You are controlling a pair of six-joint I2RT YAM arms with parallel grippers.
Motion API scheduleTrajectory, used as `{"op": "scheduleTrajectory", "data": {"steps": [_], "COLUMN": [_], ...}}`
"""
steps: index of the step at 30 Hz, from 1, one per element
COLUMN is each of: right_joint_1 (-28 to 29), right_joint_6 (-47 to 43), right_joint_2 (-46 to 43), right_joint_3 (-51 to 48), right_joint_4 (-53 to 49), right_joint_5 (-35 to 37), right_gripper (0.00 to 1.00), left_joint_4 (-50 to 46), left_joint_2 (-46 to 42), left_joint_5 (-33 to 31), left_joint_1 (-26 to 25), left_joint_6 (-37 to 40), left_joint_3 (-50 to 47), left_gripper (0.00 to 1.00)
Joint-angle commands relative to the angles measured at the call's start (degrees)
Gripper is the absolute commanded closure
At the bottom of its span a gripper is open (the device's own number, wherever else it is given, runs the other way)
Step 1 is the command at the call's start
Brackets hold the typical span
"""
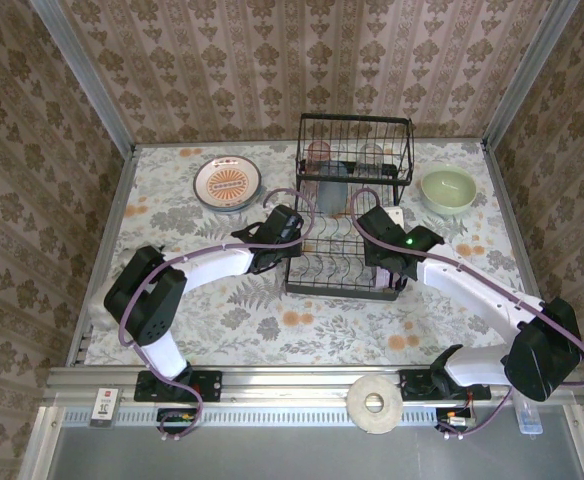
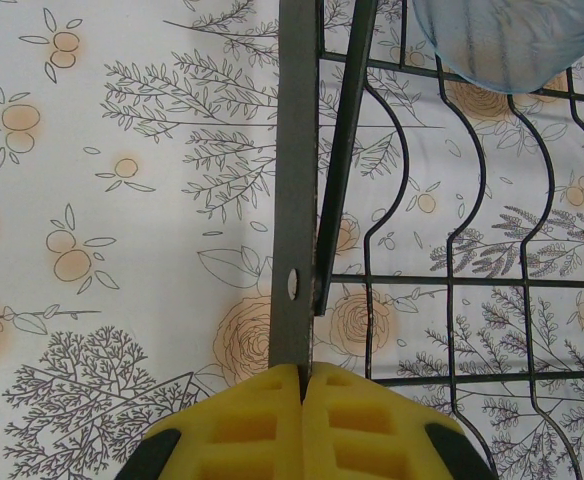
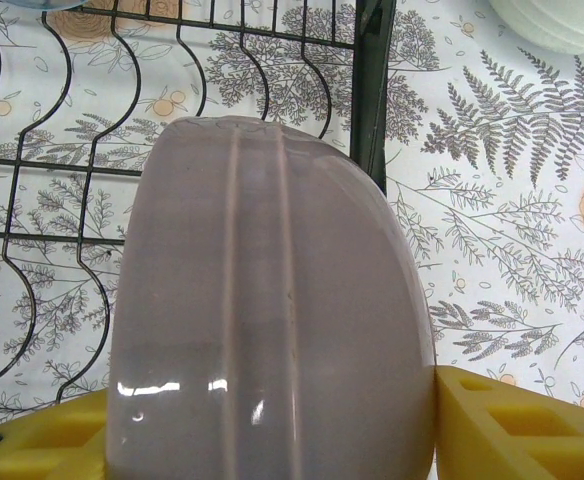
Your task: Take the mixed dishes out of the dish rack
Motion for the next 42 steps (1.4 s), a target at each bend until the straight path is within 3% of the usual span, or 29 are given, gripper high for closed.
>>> {"op": "scheduleTrajectory", "data": {"steps": [1, 5, 7, 11, 17, 21, 25, 31, 35, 42], "right_joint_1": [0.90, 0.90, 0.54, -0.78, -2.19, -4.01, -9.52, -23.51, -32.92, -44.81], "right_joint_6": [0.84, 0.36, 0.20, -0.50, -1.70, -2.56, -2.01, 2.96, 7.70, 13.40], "right_joint_2": [-1.10, -1.80, -2.10, -2.52, -3.94, -6.87, -12.06, -21.33, -26.45, -29.30], "right_joint_3": [3.90, 4.23, 4.58, 5.00, 6.02, 6.42, 3.75, -6.08, -14.37, -26.91], "right_joint_4": [4.43, 4.27, 4.00, 3.72, 3.43, 2.64, 3.79, 9.88, 15.85, 25.20], "right_joint_5": [-1.98, -2.85, -3.66, -6.96, -10.89, -13.77, -20.05, -33.71, -42.23, -53.25], "right_gripper": [0.66, 0.46, 0.32, 0.15, 0.00, 0.00, 0.00, 0.00, 0.03, 0.19], "left_joint_4": [-4.27, -4.25, -4.82, -5.59, -7.59, -8.72, -6.84, 7.58, 19.28, 38.96], "left_joint_2": [2.05, 0.67, -0.06, -2.50, -6.32, -11.69, -17.11, -15.94, -10.26, -1.86], "left_joint_5": [5.01, 5.44, 6.27, 6.20, 6.44, 4.87, 7.58, 28.70, 43.20, 57.33], "left_joint_1": [-0.53, -0.51, -0.42, -0.56, -0.47, -0.58, -2.54, -3.73, -3.99, -4.08], "left_joint_6": [0.85, 2.50, 3.57, 5.47, 8.49, 10.93, 15.11, 15.69, 11.08, -0.81], "left_joint_3": [-1.89, -1.74, -1.15, -0.54, 0.86, 0.76, 0.58, -0.04, 0.96, 1.59], "left_gripper": [0.95, 0.87, 0.78, 0.55, 0.34, 0.21, 0.20, 0.26, 0.34, 0.44]}}
